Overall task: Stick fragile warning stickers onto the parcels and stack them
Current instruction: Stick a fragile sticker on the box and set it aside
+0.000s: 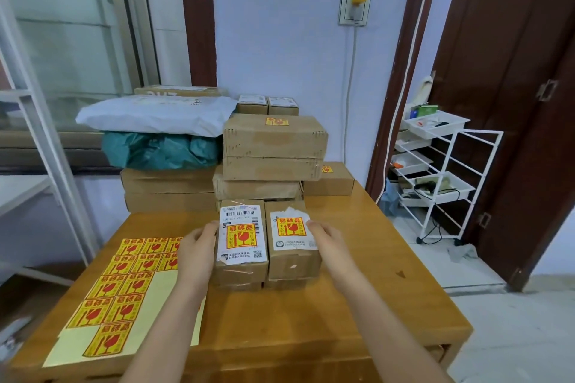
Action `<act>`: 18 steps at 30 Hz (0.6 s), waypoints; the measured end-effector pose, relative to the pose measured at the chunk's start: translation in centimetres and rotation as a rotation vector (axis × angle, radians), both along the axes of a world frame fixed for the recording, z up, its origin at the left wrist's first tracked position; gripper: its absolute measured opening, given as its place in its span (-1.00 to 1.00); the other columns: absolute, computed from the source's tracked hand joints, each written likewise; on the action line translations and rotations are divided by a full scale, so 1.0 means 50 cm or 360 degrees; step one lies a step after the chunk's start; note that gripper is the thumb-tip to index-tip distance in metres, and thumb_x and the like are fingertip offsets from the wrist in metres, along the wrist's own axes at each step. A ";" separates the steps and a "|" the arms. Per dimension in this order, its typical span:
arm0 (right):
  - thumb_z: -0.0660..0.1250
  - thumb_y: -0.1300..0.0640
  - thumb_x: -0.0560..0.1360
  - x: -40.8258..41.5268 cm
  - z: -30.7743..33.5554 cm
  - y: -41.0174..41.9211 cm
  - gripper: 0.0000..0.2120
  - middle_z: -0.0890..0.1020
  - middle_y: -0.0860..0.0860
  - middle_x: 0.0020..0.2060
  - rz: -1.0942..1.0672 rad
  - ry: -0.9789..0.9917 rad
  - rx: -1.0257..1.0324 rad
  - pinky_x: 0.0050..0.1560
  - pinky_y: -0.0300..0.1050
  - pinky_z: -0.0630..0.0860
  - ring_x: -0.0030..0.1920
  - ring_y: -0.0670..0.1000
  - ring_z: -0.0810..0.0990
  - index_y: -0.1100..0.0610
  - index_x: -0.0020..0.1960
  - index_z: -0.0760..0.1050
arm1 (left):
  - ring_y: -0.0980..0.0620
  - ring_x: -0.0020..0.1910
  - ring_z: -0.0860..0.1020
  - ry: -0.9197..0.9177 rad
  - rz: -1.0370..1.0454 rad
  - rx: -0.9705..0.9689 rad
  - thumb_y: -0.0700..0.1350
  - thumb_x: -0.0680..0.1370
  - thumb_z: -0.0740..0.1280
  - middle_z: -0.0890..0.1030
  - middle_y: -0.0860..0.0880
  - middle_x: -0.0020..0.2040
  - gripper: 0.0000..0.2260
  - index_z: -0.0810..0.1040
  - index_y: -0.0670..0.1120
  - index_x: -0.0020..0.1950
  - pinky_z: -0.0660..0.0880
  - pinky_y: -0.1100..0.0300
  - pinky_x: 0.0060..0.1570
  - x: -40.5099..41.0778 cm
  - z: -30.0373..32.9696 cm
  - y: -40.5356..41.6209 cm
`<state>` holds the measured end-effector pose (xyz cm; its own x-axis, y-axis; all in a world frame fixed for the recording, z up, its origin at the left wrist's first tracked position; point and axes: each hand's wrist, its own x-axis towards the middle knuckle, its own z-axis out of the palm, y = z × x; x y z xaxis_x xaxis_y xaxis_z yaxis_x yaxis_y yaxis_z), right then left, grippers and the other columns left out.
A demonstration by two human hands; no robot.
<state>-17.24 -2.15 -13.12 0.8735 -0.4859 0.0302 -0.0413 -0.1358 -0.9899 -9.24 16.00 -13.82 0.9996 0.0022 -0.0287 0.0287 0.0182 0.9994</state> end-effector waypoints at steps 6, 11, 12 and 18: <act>0.20 0.07 0.60 -0.007 0.009 -0.009 -0.82 0.64 -0.02 -0.04 -0.0055 -0.0103 0.0185 -0.16 -0.22 0.41 -0.05 -0.06 0.60 0.08 0.14 0.50 | -0.15 -0.18 0.63 0.0043 -0.0044 -0.0138 -0.07 0.57 0.31 0.62 -0.15 -0.17 -0.81 0.42 -0.17 -0.12 0.48 0.11 -0.30 -0.007 0.016 -0.008; 0.29 0.12 0.56 -0.019 0.016 -0.026 -0.89 0.65 0.10 -0.04 -0.0037 -0.0128 0.0487 -0.28 -0.14 0.53 -0.21 0.00 0.65 0.12 0.05 0.42 | -0.14 -0.21 0.65 0.0134 -0.0115 -0.0227 -0.08 0.52 0.39 0.64 -0.18 -0.13 -0.77 0.35 -0.14 -0.09 0.57 0.05 -0.31 -0.023 0.032 -0.018; 0.30 0.14 0.55 -0.023 0.018 -0.031 -0.88 0.65 0.11 -0.06 -0.0016 -0.0134 0.0543 -0.34 -0.16 0.54 -0.25 -0.01 0.66 0.13 0.04 0.41 | -0.12 -0.22 0.65 0.0142 -0.0145 -0.0238 -0.07 0.52 0.39 0.64 -0.18 -0.12 -0.76 0.34 -0.13 -0.07 0.57 0.06 -0.32 -0.026 0.036 -0.020; 0.35 0.18 0.52 -0.057 0.023 -0.067 -0.81 0.65 0.14 -0.03 0.0007 -0.0152 0.0618 -0.39 -0.16 0.57 -0.22 0.02 0.69 0.13 0.10 0.41 | -0.12 -0.22 0.65 0.0188 -0.0314 -0.0290 -0.03 0.53 0.38 0.64 -0.16 -0.11 -0.71 0.31 -0.10 0.07 0.58 -0.03 -0.21 -0.045 0.057 -0.058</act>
<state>-20.07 -5.51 -11.99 0.8777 -0.4736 -0.0739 0.0532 0.2495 -0.9669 -11.49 13.10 -10.98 0.9698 -0.2080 -0.1271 0.1656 0.1797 0.9697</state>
